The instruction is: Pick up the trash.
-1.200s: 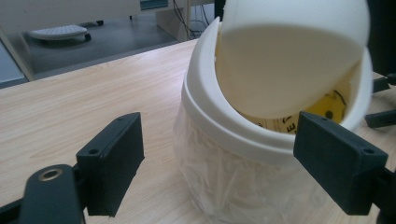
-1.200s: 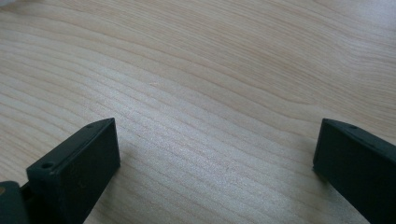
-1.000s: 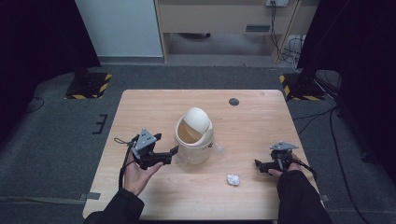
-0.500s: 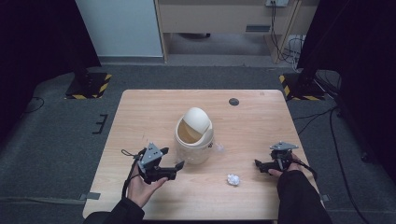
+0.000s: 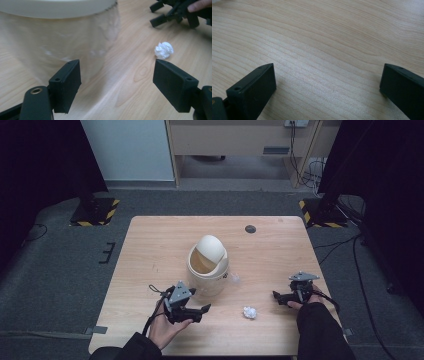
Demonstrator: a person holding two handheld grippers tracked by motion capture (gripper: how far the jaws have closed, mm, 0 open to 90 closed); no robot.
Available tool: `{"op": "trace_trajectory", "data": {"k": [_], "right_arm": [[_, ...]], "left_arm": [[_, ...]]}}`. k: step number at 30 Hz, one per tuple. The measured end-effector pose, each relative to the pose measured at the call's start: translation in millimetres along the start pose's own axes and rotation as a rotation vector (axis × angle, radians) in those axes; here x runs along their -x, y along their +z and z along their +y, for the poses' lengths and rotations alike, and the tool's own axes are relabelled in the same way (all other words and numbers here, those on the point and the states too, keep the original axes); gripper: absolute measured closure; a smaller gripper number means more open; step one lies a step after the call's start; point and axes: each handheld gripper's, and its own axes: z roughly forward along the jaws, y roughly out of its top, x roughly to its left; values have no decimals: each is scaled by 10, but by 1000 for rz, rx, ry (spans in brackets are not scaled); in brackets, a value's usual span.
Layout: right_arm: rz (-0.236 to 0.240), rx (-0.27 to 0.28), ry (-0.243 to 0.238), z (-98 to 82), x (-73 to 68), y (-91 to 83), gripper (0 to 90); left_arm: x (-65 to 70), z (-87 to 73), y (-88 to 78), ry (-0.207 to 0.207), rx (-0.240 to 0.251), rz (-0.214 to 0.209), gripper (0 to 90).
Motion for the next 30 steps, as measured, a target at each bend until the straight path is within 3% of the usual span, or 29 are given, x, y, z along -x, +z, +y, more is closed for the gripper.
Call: {"op": "trace_trajectory", "data": {"k": [10, 20, 26, 30], "right_arm": [[0, 0, 0, 0, 0, 0, 7], [0, 0, -1, 0, 1, 0, 7], [1, 2, 2, 1, -1, 1, 7], [0, 1, 1, 0, 0, 1, 7]], "left_arm": [[239, 17, 243, 55, -49, -99, 236], [429, 67, 481, 118, -83, -140, 261], [507, 134, 620, 124, -85, -154, 277], [584, 172, 770, 121, -94, -184, 285]]}}
